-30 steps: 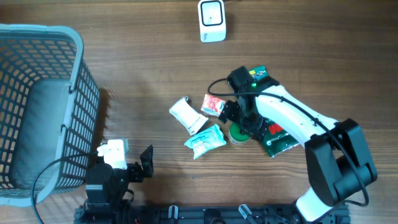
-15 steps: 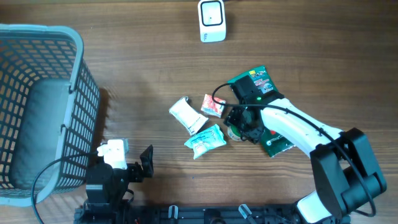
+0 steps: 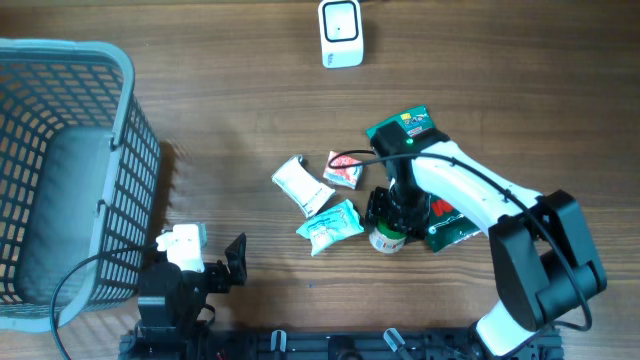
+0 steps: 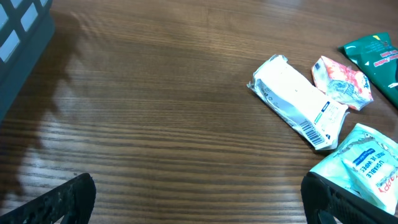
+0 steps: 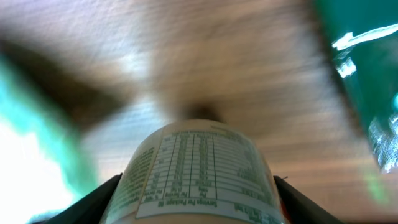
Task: Scan the item barcode
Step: 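Lift the jar and hold it in front of the white scanner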
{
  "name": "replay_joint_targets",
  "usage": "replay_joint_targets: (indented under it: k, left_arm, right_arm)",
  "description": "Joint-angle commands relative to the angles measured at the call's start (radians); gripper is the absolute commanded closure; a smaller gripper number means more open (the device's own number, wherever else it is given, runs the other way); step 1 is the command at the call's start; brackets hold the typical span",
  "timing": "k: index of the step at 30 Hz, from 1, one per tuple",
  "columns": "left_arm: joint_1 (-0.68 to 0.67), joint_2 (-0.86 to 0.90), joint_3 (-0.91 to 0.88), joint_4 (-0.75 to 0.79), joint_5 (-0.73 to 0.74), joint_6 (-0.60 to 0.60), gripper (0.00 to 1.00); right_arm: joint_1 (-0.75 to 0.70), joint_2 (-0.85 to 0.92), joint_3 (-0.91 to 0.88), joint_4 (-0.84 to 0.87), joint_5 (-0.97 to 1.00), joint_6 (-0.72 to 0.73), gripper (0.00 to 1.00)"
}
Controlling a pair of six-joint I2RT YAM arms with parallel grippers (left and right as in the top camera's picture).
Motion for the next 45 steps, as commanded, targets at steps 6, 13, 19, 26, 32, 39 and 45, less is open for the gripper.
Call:
replay_joint_targets:
  k: [6, 13, 19, 26, 32, 39, 45]
  left_arm:
    - [-0.003, -0.007, -0.005, 0.002, -0.002, -0.009, 0.00]
    - [-0.003, -0.007, -0.005, 0.002, -0.002, -0.009, 0.00]
    - [-0.003, -0.007, -0.005, 0.002, -0.002, -0.009, 0.00]
    - [-0.003, -0.007, -0.005, 0.002, -0.002, -0.009, 0.00]
    - [-0.003, -0.007, -0.005, 0.002, -0.002, -0.009, 0.00]
    - [-0.003, -0.007, -0.005, 0.002, -0.002, -0.009, 0.00]
    - [-0.003, -0.007, -0.005, 0.002, -0.002, -0.009, 0.00]
  right_arm:
    - [0.004, 0.009, 0.131, -0.227, -0.509, -0.409, 0.41]
    - [0.004, 0.009, 0.131, -0.319, -0.594, -0.467, 0.42]
    - [0.004, 0.009, 0.131, -0.361, -0.593, -0.501, 0.41]
    - [0.004, 0.009, 0.201, -0.333, -0.572, -0.574, 0.47]
    - [0.004, 0.009, 0.547, -0.259, -0.423, -0.554, 0.47]
    - [0.004, 0.013, 0.627, 0.161, 0.205, -0.361, 0.43]
    - [0.004, 0.051, 0.597, 0.539, 0.380, -0.366, 0.43]
